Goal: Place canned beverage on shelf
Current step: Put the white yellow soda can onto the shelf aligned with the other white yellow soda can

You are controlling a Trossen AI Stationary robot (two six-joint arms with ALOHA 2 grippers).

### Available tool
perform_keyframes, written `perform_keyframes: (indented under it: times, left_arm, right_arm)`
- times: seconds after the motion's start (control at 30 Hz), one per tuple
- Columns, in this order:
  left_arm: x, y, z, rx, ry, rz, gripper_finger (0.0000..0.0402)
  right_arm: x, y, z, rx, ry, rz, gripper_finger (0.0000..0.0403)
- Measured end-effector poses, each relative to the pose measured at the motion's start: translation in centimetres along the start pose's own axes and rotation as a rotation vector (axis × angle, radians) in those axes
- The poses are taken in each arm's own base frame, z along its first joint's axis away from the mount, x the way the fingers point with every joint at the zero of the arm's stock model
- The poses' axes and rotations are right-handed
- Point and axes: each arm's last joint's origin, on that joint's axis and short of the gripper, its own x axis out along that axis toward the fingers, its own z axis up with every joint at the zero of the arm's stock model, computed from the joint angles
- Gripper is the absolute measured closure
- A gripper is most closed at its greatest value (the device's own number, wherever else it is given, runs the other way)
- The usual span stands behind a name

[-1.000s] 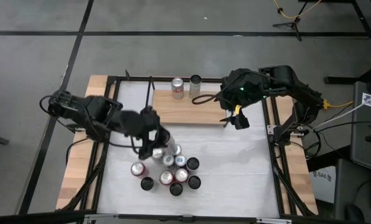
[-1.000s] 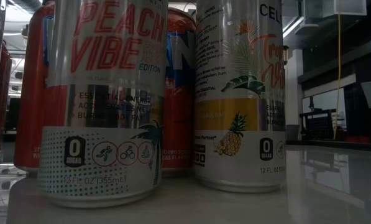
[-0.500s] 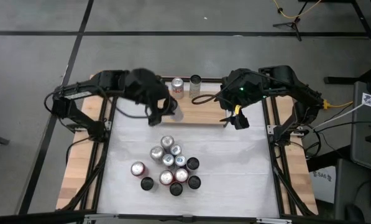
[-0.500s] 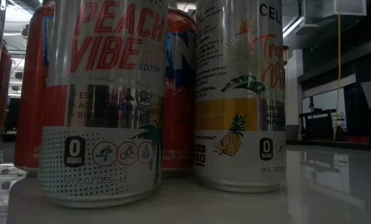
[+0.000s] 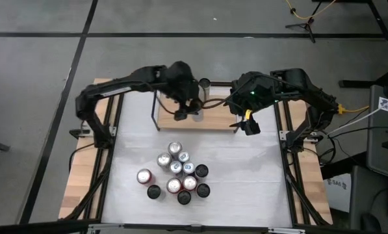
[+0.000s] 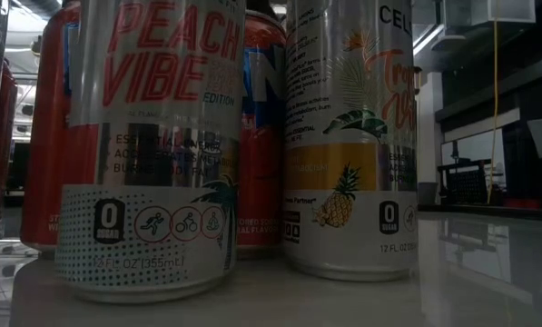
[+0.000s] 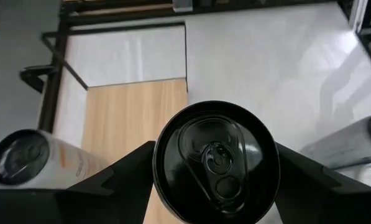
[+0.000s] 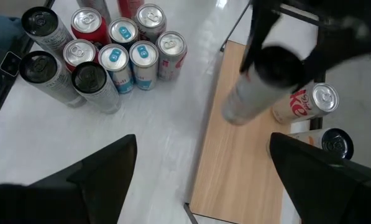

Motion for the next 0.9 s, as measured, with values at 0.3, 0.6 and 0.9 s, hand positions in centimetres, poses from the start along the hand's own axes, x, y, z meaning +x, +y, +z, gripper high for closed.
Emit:
perform_keyframes:
  times: [0.3, 0.6, 0.9]
  left_arm:
    - [5.3, 4.5, -1.9, 0.009, 0.049, -0.037, 0.0144]
    - [7.8, 7.4, -3.5, -0.001, 0.066, -0.042, 0.0144]
    - [8.3, 7.9, -3.9, -0.002, 0.081, -0.036, 0.0144]
  right_arm:
    - [0.0, 0.0, 0.0, 0.001, 0.001, 0.0, 0.004]
    - [0.0, 0.0, 0.0, 0.0, 0.001, 0.0, 0.004]
    - [0.0, 0.0, 0.0, -0.012, 0.003, 0.001, 0.004]
